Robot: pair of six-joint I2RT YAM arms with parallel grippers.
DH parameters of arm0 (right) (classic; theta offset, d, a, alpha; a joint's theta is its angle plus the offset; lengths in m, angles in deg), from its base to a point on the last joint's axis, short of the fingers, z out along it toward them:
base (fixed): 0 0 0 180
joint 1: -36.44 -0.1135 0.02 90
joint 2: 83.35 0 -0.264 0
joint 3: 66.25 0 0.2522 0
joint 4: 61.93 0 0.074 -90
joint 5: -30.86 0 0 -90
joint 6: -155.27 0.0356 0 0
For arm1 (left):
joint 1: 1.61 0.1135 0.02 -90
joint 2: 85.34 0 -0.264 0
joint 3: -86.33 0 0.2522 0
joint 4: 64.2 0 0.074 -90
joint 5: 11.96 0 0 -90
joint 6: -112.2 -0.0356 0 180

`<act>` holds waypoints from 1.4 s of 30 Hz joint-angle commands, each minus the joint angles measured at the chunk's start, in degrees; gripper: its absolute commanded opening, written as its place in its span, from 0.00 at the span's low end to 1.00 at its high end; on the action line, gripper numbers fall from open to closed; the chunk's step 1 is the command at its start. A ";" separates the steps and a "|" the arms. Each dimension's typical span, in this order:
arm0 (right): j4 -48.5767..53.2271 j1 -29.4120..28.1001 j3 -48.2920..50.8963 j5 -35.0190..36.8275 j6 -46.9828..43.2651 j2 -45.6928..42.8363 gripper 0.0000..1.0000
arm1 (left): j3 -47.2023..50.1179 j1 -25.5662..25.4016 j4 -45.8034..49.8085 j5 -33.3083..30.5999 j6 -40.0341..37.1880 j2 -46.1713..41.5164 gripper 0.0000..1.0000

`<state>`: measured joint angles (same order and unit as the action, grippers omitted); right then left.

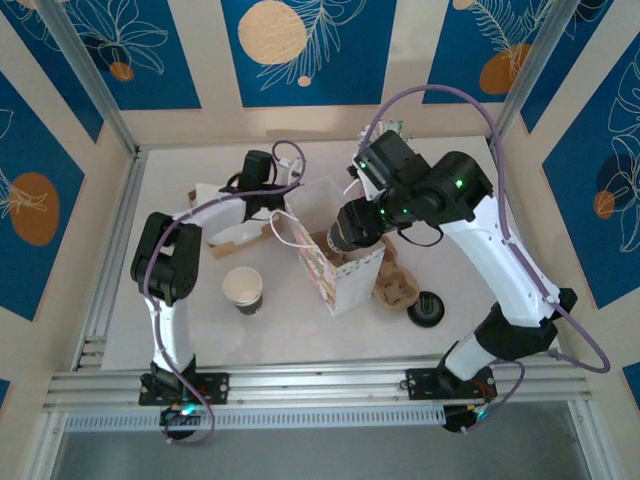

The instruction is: Pack the takeout coffee

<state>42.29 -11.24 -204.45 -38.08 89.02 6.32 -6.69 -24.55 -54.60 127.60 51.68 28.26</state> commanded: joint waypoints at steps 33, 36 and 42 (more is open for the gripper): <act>11.32 -5.93 6.03 1.97 5.85 3.10 0.64 | 4.91 -4.24 -3.17 2.65 -1.26 -4.99 0.40; 11.32 -5.57 7.60 1.63 5.79 3.00 0.64 | 4.89 -4.31 -3.38 2.56 -1.09 -4.71 0.40; 11.33 -5.36 10.28 1.08 5.70 3.36 0.62 | 4.82 -4.40 -3.77 2.47 -0.90 -4.37 0.41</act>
<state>44.67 -16.79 -195.27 -35.57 93.89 11.26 -2.30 -28.27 -56.89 128.62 51.68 24.74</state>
